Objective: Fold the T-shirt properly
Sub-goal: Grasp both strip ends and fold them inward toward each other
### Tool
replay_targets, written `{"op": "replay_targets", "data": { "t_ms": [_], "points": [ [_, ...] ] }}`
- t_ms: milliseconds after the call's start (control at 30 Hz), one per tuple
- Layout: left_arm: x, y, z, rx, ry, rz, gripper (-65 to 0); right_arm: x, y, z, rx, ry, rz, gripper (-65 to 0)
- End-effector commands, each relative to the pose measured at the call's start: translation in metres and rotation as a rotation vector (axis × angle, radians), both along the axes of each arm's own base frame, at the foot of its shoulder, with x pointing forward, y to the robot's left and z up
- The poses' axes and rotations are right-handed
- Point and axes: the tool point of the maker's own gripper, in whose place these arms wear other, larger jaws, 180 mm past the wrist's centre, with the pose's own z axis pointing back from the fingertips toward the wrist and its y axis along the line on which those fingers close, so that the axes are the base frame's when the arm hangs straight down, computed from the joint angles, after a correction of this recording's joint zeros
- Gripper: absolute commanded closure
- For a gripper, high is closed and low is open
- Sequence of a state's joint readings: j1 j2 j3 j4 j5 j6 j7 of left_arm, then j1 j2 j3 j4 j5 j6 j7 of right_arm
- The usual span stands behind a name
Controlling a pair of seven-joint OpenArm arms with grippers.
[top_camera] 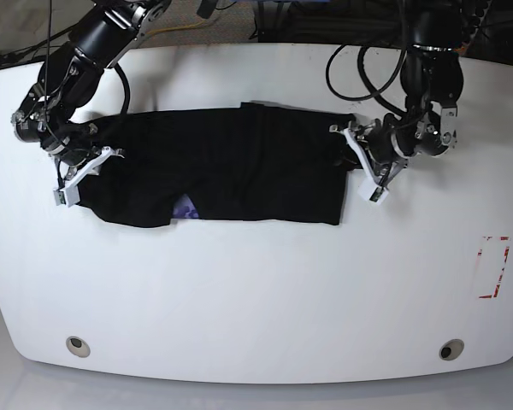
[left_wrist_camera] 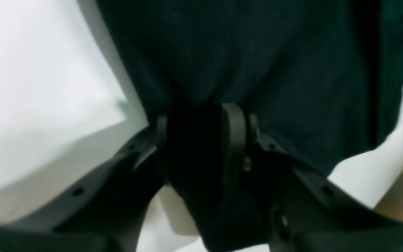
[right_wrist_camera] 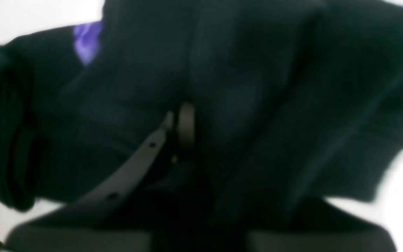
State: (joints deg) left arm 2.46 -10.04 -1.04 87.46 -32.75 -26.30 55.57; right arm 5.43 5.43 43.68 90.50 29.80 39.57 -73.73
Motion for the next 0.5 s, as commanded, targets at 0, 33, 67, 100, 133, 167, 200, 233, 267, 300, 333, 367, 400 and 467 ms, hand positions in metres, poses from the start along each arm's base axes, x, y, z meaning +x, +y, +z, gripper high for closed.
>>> {"op": "replay_targets", "data": {
  "t_ms": [0,33,67,100,133,167,200,233,267,300,333,367,400,467],
  "points": [
    [0.003,-0.018,-0.007,-0.038,0.039,0.005,-18.9,0.006,-0.007,0.042,-0.106,-0.099,0.024,0.0],
    [0.005,-0.02,-0.007,-0.041,0.038,0.004,-18.9,0.004,-0.007,0.048,-0.127,-0.111,0.029,0.0],
    [0.006,-0.024,-0.007,-0.049,0.04,0.002,-18.9,0.004,-0.005,0.059,-0.142,-0.145,0.038,0.0],
    [0.008,-0.029,-0.007,-0.062,0.044,0.004,-18.9,0.006,0.002,0.07,-0.143,-0.183,0.061,0.0],
    [0.008,-0.032,-0.008,-0.071,0.048,0.003,-18.9,0.008,0.01,0.076,-0.131,-0.208,0.087,0.0],
    [0.009,-0.038,-0.009,-0.084,0.055,0.001,-18.9,0.008,0.022,0.08,-0.113,-0.23,0.126,0.0],
    [0.008,-0.046,-0.011,-0.093,0.062,-0.01,-18.9,0.008,0.032,0.083,-0.1,-0.245,0.157,0.0],
    [0.007,-0.055,-0.012,-0.092,0.066,-0.034,-18.9,0.008,0.042,0.086,-0.086,-0.261,0.185,0.0],
    [0.006,-0.059,-0.014,-0.07,0.069,-0.06,-18.9,0.009,0.049,0.089,-0.08,-0.273,0.207,0.0],
    [0.004,-0.064,-0.017,-0.056,0.072,-0.078,-18.9,0.009,0.056,0.09,-0.069,-0.281,0.222,0.0],
    [0.002,-0.071,-0.019,-0.045,0.074,-0.097,-18.9,0.009,0.067,0.09,-0.045,-0.289,0.236,0.0],
    [0.0,-0.078,-0.019,-0.034,0.069,-0.115,-18.9,0.008,0.077,0.089,-0.017,-0.292,0.246,0.0],
    [0.0,-0.084,-0.018,-0.029,0.06,-0.127,-18.9,0.007,0.086,0.088,0.005,-0.293,0.258,0.0],
    [0.0,-0.094,-0.018,-0.026,0.047,-0.142,-18.9,0.008,0.104,0.084,0.034,-0.287,0.286,0.0]
  ]
}}
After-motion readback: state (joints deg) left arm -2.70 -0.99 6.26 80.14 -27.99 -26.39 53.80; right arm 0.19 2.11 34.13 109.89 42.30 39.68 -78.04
